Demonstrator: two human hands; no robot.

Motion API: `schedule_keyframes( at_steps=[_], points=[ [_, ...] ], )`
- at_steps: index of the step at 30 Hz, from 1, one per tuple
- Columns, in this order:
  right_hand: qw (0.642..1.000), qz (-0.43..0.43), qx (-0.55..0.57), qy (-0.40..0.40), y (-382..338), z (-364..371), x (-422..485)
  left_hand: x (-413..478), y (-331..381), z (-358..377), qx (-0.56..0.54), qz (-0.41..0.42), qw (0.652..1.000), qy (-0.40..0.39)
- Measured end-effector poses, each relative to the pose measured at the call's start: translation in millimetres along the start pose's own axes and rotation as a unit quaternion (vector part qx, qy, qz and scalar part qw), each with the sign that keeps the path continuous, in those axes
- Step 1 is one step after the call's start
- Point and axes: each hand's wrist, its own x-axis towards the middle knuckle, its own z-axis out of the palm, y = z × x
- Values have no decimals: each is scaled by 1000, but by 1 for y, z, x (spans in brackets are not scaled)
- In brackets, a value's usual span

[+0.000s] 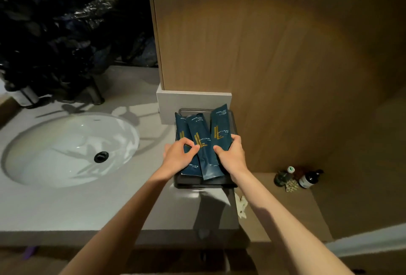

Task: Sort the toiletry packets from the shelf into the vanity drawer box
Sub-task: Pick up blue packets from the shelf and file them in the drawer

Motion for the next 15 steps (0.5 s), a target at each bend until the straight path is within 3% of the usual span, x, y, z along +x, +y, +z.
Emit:
schedule_keyframes(
  at_steps=[4,9,15],
  points=[
    [1000,-6,-11,6,1,0,16,17,2,9,32,0,999,-3],
    [999,-3,-35,22,7,3,28,26,3,15,157,43,987,9],
    [991,-2,-120,50,16,13,35,25,3,15,250,89,963,40]
  ],
)
